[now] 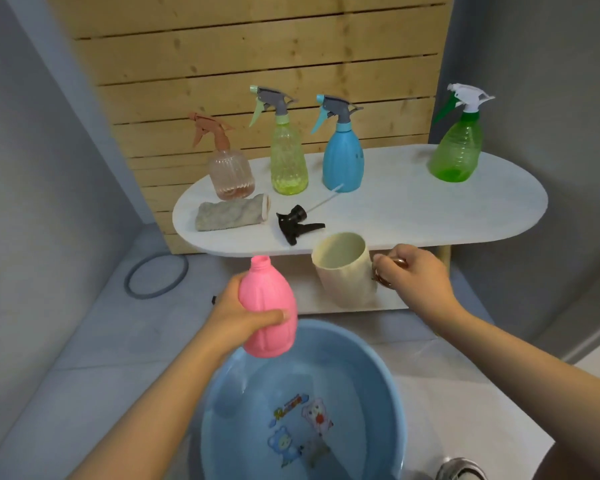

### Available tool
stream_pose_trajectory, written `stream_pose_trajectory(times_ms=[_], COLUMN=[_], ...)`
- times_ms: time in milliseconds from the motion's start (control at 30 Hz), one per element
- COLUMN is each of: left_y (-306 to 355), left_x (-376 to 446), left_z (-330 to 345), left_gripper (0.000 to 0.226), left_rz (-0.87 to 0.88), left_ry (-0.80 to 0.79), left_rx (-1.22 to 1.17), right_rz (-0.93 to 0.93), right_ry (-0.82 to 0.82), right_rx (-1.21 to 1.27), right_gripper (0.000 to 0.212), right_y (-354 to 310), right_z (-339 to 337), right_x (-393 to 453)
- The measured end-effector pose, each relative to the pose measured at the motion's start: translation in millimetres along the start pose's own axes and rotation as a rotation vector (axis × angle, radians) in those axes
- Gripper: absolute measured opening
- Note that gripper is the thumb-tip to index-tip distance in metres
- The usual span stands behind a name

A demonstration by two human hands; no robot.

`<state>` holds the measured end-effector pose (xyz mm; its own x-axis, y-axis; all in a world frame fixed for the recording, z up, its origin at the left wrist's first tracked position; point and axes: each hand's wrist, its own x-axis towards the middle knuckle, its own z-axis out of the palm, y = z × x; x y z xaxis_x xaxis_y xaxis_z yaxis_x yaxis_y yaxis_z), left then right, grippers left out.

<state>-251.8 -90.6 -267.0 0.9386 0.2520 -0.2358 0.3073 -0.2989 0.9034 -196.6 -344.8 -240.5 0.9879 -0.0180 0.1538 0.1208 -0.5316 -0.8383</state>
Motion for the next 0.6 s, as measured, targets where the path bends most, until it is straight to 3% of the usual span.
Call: stream_pose_trajectory(times_ms=[167,333,467,600], left_y=[-53.1,-94.6,-119.7,-144.3], left_x=[-1.7,-1.0,-2.3,-4.6], left_z=[3.5,16.1,45.2,60.7], left_gripper=[0.103,0.071,0.071,0.069], left_rz=[-0.131,-0.155,-0.233,-0.256], left_ry=[0.078,0.113,0.168,0.240], left_rx=[0.122,0.042,-0.043,-0.034], right_rz=[0.037,0.178,0.191,0.279], right_ry=[-0.221,-0.395,-0.503,-0.589], right_rx=[-0.195,-0.246,-0.592,-0.681], right_gripper=[0.039,0.051,0.059,0.053], right_y=[51.2,94.0,110.1,127.9], right_z=[52.7,106.1,138.0,154.2], right_x=[-11.4,-23.7,-33.1,-32.1])
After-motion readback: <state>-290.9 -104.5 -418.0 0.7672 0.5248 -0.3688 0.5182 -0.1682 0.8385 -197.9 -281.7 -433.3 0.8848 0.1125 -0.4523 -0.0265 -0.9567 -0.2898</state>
